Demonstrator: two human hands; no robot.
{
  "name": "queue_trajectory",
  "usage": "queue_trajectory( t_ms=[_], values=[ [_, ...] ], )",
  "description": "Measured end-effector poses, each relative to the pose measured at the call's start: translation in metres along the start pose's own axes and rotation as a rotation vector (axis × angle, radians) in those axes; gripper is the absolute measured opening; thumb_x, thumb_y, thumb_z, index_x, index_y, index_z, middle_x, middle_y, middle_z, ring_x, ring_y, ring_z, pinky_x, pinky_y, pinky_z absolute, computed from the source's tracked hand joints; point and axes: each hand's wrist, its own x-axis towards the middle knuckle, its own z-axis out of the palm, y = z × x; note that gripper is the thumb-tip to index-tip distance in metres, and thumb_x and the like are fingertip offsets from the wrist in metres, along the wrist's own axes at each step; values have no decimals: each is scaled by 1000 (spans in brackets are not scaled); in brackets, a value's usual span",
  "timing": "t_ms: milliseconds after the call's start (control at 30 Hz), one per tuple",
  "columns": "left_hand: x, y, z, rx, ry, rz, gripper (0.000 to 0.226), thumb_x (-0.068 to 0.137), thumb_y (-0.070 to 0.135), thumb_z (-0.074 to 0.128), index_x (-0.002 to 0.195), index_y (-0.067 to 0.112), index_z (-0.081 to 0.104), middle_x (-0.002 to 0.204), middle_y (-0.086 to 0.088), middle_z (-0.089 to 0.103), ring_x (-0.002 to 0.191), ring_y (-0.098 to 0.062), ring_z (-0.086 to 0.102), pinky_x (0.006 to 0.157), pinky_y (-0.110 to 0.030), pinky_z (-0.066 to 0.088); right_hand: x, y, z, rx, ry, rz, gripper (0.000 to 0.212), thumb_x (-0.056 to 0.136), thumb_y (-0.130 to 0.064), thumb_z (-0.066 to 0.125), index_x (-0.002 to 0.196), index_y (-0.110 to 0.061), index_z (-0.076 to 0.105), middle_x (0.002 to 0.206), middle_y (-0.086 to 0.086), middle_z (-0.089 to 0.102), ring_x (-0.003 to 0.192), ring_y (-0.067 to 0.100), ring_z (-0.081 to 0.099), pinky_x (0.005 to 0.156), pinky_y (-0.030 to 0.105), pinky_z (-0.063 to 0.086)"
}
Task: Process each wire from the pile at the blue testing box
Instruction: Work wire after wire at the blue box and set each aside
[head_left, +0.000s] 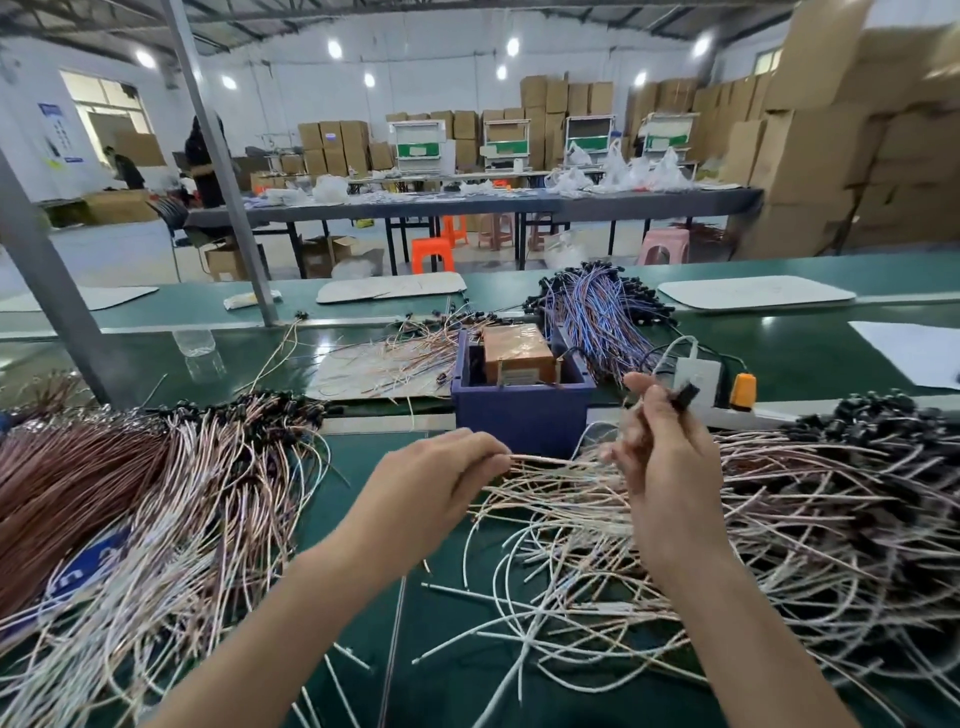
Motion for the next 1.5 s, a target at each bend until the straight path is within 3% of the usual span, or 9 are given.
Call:
queue_trajectory(
  t_ms=[167,333,433,533,600,700,800,1067,1500],
  values=[
    [19,-5,-1,429,68,308,23,98,43,60,105,25,72,97,7,71,93,-21,63,94,-39,43,-15,44,1,-672,-365,-27,27,98,-53,51,102,-32,68,67,-19,60,54,-1,48,50,14,37],
    [33,-13,14,421,391,197,38,92,40,70,121,17,64,116,2,66,122,-22,54,115,-44,29,-9,68,1,-695,-282,-132,28,101,-50,51,80,-35,61,63,-14,58,49,2,43,48,13,31],
    [26,-8,30,-17,709,-222,16,101,37,53,110,24,54,102,10,56,101,-14,52,92,-23,37,-3,73,-3,-606,-209,-88,22,99,-52,52,90,-37,66,67,-6,60,47,2,39,45,14,30],
    [39,-10,43,-878,561,-775,24,106,38,41,115,20,55,100,4,64,97,-19,60,78,-24,47,-1,81,-10,-614,-182,-77,32,94,-57,52,88,-30,69,71,-1,62,46,2,39,43,16,31],
    [49,-13,46,-1170,423,-861,31,108,33,39,124,14,57,110,-5,72,105,-20,65,85,-34,52,-3,89,-16,-695,-210,-73,36,93,-60,51,86,-31,69,67,-7,62,46,2,42,44,16,32],
    [57,-14,48,-1316,416,-743,28,109,30,37,121,17,59,93,0,78,92,-17,72,83,-34,56,-3,96,-20,-806,-250,-77,38,94,-65,48,84,-33,67,70,-14,64,49,2,47,47,16,35],
    [58,-22,55,-1332,500,-690,26,109,29,39,109,14,59,63,5,59,61,-13,59,67,-28,55,-1,96,-20,-806,-243,-72,35,94,-66,48,80,-38,65,71,-14,65,51,1,49,50,16,36],
    [31,-22,95,-1000,555,-659,59,108,43,32,51,29,31,50,7,28,49,-15,33,48,-22,40,4,93,-20,-580,-58,32,23,100,-47,53,90,-37,70,65,-12,64,44,1,39,43,14,34],
    [26,-28,105,-908,629,-630,62,106,35,43,46,19,37,48,-1,41,48,-13,45,50,-17,43,50,106,7,-582,178,-9,26,103,-37,54,113,-26,76,64,-3,68,38,2,38,39,17,32]
  ],
)
